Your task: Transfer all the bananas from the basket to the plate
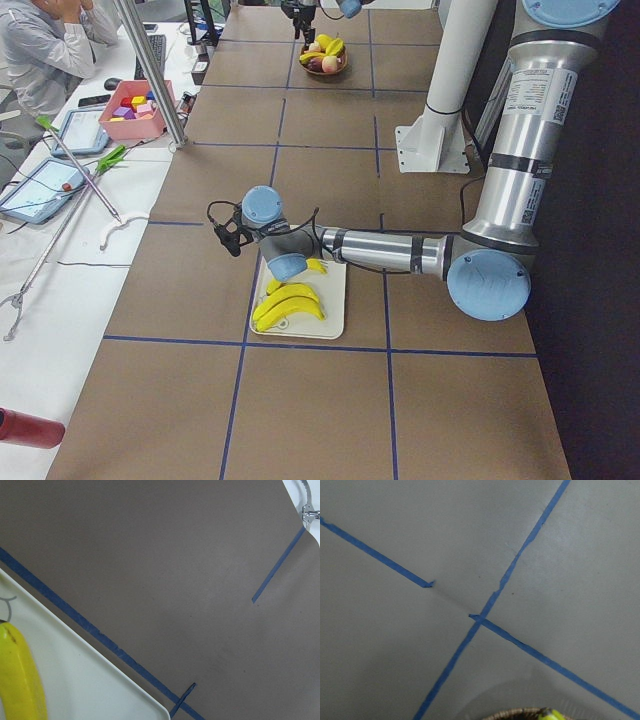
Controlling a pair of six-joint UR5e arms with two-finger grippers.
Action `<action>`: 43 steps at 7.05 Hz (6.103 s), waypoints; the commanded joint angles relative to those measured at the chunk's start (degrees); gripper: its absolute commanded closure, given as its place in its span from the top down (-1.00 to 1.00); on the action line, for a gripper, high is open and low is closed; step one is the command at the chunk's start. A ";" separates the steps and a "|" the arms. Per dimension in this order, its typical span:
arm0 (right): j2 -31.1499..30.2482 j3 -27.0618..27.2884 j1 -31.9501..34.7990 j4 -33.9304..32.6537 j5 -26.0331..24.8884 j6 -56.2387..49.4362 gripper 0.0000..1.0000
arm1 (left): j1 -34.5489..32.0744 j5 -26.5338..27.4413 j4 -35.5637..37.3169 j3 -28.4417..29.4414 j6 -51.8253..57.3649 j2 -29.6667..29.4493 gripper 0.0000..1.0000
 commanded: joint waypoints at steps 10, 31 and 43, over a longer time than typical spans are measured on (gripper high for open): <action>-4.43 -17.04 -0.92 20.07 1.87 -6.54 0.72 | 0.01 -0.08 -0.07 -0.39 -0.15 -0.14 1.00; 13.74 -3.59 -2.84 -15.21 5.03 7.77 -1.00 | 0.19 -0.17 -0.77 -1.36 0.64 -2.23 1.00; 42.39 -26.60 -21.75 21.82 -4.29 69.55 -1.00 | 17.15 -0.35 -0.95 -12.79 2.84 -18.51 0.99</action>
